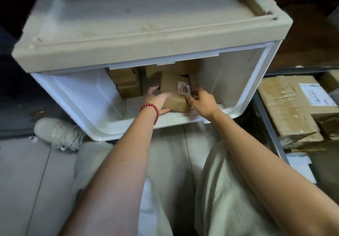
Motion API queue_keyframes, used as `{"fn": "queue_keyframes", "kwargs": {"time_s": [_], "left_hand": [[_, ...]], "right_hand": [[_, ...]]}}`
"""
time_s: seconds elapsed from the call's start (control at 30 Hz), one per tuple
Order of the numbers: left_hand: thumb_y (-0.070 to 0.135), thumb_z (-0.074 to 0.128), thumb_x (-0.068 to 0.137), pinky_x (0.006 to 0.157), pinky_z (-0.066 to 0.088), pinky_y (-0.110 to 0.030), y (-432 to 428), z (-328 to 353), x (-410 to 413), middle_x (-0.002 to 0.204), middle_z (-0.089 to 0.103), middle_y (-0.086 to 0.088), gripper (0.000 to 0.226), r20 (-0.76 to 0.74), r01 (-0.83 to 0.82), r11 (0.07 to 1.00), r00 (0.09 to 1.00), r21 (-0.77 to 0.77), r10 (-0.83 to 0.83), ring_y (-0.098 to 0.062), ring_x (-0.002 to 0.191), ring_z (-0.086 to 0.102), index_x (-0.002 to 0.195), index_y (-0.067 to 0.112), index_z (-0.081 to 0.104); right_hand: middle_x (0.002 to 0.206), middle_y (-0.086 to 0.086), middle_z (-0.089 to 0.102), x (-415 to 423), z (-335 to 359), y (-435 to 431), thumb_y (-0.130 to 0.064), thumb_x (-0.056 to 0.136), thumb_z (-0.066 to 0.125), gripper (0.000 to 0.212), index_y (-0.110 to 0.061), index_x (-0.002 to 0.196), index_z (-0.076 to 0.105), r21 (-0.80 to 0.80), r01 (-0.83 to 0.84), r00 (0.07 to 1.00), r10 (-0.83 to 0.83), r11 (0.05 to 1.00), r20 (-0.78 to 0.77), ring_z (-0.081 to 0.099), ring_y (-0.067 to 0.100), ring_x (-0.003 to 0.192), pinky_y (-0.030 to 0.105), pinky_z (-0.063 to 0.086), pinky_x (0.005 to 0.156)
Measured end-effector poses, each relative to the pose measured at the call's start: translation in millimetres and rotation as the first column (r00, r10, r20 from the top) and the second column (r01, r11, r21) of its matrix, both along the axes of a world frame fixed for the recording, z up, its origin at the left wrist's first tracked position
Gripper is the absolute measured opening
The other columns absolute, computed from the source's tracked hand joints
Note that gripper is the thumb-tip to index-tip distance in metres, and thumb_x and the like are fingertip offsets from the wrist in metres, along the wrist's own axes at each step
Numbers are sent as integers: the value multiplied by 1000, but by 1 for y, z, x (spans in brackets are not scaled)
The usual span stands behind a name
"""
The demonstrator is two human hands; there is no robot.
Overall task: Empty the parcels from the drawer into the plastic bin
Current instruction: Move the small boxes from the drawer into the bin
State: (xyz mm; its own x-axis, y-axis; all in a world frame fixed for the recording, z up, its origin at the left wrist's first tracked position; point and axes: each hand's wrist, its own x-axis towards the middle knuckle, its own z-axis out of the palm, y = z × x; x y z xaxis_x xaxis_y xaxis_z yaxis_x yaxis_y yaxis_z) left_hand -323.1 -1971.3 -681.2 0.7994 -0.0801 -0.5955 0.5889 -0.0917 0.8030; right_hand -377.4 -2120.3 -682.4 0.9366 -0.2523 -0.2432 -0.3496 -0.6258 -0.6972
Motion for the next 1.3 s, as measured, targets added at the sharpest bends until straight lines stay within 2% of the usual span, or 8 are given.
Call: {"fn": "queue_keyframes", "kwargs": {"time_s": [0.13, 0.27, 0.47, 0.53, 0.63, 0.83, 1.07, 1.3], "left_hand": [[12, 73, 80, 66, 56, -32, 21, 29, -30, 133, 52, -8, 56, 20, 5, 999, 1000, -35, -5, -28, 110, 58, 129, 29, 50], [13, 68, 86, 74, 55, -32, 44, 56, -65, 114, 63, -6, 49, 42, 41, 997, 998, -63, -38, -24, 103, 62, 130, 26, 52], [17, 60, 92, 78, 52, -31, 77, 80, -111, 102, 62, -3, 37, 55, 116, 988, 992, -105, -111, -19, 98, 60, 126, 27, 56], [18, 58, 93, 77, 51, -31, 84, 84, -123, 101, 62, -1, 35, 81, 142, 988, 987, -67, -136, -18, 97, 59, 127, 27, 56], [20, 58, 94, 73, 50, -29, 93, 87, -138, 105, 61, 4, 31, 180, 132, 991, 975, 23, -134, -16, 102, 58, 123, 29, 57], [22, 71, 84, 71, 57, -32, 100, 79, -158, 127, 54, -6, 32, 405, -152, 981, 910, 120, 91, -22, 112, 58, 109, 25, 51], [30, 73, 82, 71, 58, -33, 105, 71, -161, 114, 60, -1, 32, 541, -345, 918, 819, 196, 192, -18, 103, 61, 103, 21, 51], [33, 71, 83, 56, 52, -13, 100, 71, -159, 125, 58, -4, 39, 542, -317, 932, 822, 177, 176, -12, 99, 55, 116, 15, 59]], "right_hand": [[139, 7, 54, -29, 21, 7, -21, 99, 51, 47, -11, 143, 37, 60, 1, 999, -3, 998, 42, 52, 25, 126, 26, 36, 101], [145, 6, 47, -59, 34, 4, -1, 92, 45, 58, -13, 146, 27, 64, -6, 999, 3, 998, 51, 49, 30, 127, 30, 39, 98], [129, 3, 46, -109, 53, 10, 0, 81, 70, 84, -13, 146, 18, 222, -88, 976, 40, 971, 216, 55, 21, 115, 30, 45, 99], [123, -1, 46, -125, 55, 13, -3, 83, 71, 78, -12, 144, 25, 251, -98, 973, 39, 963, 229, 59, 20, 107, 25, 47, 94], [125, -1, 49, -140, 55, 18, -4, 83, 70, 68, -14, 140, 33, 285, -99, 971, 29, 953, 239, 66, 21, 100, 33, 49, 98], [124, -2, 54, -138, 57, 28, -6, 85, 69, 59, -16, 135, 40, 349, -86, 975, 7, 933, 221, 67, 15, 95, 32, 50, 97], [114, -5, 53, -131, 52, 40, -6, 84, 71, 57, -16, 131, 40, 413, -96, 967, -13, 906, 254, 63, 9, 84, 24, 49, 85], [110, -6, 56, -123, 46, 38, -9, 88, 65, 45, -17, 125, 40, 428, -28, 950, -110, 903, 293, 60, 15, 86, 20, 48, 79]]}}
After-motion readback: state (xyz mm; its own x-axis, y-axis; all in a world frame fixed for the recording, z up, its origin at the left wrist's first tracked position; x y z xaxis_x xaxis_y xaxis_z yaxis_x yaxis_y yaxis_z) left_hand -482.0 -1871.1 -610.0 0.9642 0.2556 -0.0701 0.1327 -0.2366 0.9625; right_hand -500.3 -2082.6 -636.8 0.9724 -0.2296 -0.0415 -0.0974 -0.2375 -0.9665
